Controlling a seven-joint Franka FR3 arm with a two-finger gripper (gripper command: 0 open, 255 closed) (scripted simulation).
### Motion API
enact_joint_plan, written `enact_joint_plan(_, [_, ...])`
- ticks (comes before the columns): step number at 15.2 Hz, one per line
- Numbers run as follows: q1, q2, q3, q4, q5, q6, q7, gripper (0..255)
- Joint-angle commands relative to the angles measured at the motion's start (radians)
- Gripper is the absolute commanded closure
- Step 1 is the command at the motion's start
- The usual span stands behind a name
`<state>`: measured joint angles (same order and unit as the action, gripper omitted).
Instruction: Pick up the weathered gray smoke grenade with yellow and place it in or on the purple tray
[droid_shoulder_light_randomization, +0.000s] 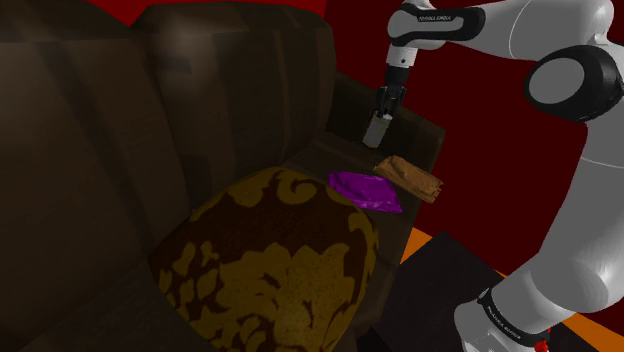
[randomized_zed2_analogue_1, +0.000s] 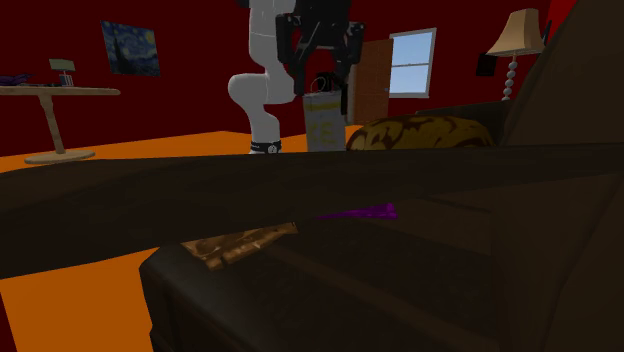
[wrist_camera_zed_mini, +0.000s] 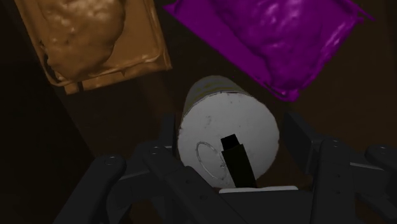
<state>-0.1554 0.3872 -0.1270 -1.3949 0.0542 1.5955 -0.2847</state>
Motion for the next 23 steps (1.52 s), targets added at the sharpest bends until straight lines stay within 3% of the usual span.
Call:
enact_joint_plan(1, [0.019,-0.077,0.004,-0.095,-0.007,0.019,0.020,255])
enact_joint_plan(11, [0.106,-0.437,0.063,-0.464,-0.021,0.034,0.166,255])
enact_joint_plan(23, [0.106,-0.416,0.063,-0.602,-0.019,0.193,0.160,255])
